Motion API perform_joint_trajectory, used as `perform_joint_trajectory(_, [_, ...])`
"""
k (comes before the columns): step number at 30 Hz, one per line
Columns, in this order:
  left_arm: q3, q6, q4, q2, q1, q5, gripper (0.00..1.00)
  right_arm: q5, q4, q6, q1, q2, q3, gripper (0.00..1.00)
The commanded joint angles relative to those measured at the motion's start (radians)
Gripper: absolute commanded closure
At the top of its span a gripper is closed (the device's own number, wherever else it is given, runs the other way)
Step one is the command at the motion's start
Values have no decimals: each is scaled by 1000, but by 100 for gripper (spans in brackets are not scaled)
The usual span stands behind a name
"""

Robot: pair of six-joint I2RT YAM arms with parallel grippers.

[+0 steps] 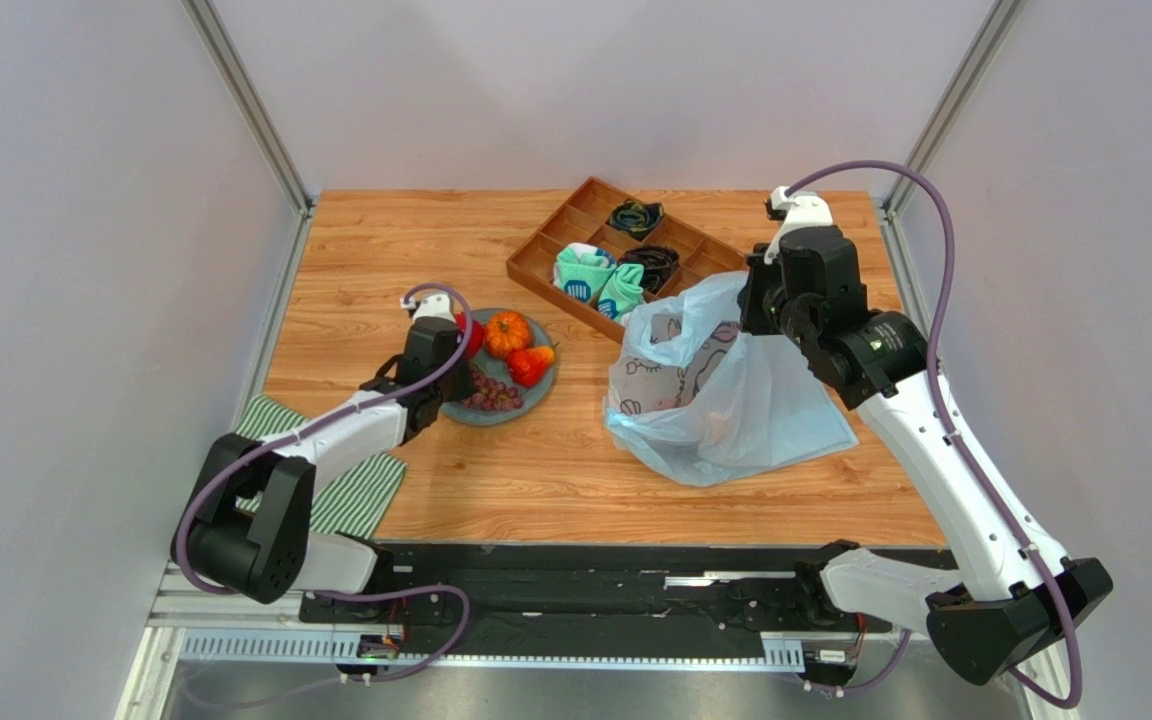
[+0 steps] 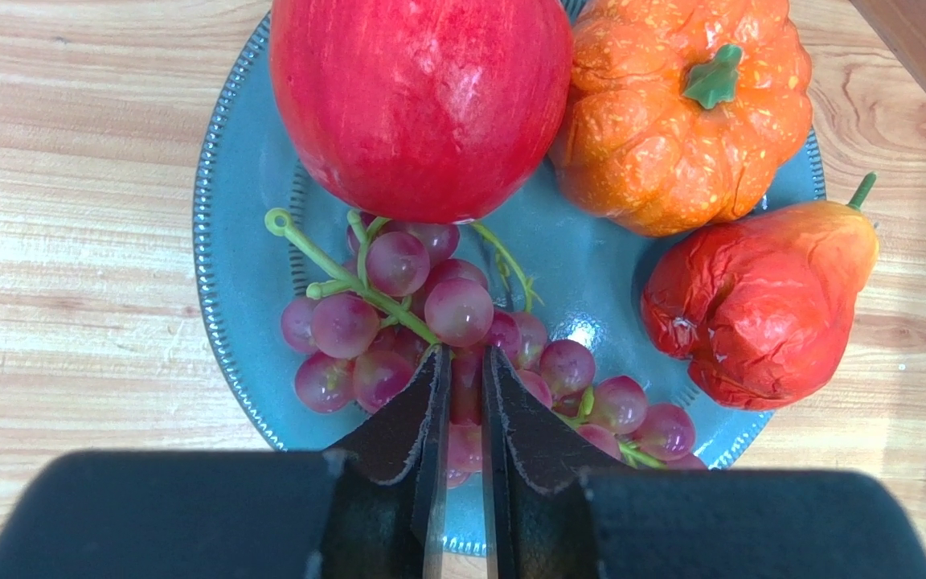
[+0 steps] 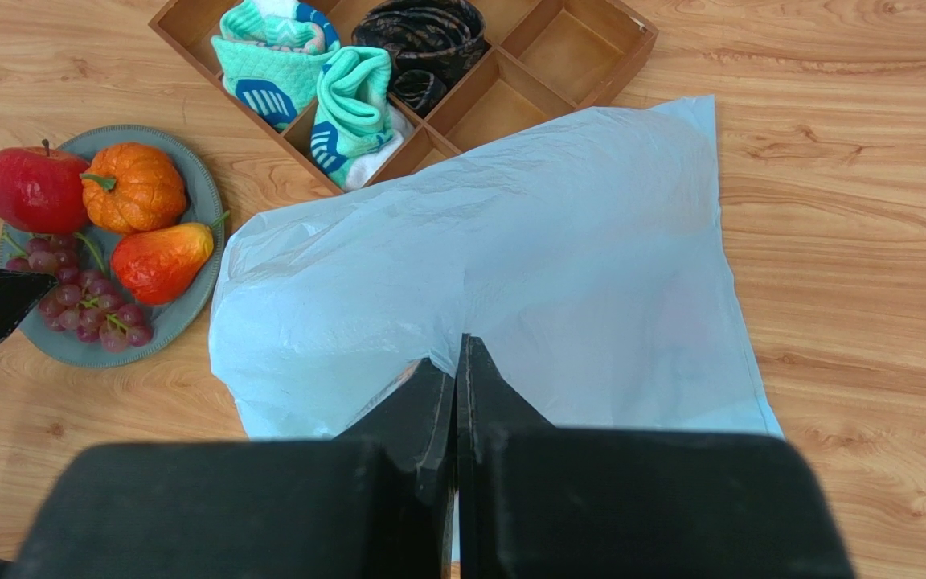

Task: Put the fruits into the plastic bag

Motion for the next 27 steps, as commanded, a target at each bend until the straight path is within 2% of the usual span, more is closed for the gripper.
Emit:
perform_joint_trajectory(1, [7, -1, -16, -55, 6, -3, 88, 5, 42, -2, -2, -2, 1, 100])
perform_joint_trajectory(4, [-2, 1, -39, -86, 6, 3, 88, 7, 41, -1, -2, -1, 3, 100])
perform_joint_trajectory(6, [-21, -2, -39, -121, 6, 0, 94, 7, 41, -4, -2, -4, 3, 100])
perform_joint_trajectory(18, [-80, 4, -70, -285, 6, -26, 100, -1, 44, -2, -2, 1, 5, 100])
perform_joint_trajectory(23, [-128, 30, -25, -391, 6, 3, 100, 1, 44, -1, -2, -1, 3, 100])
perform_joint_trajectory(27, [-169, 53, 91, -480, -2, 127, 100, -3, 47, 1, -2, -1, 5, 100])
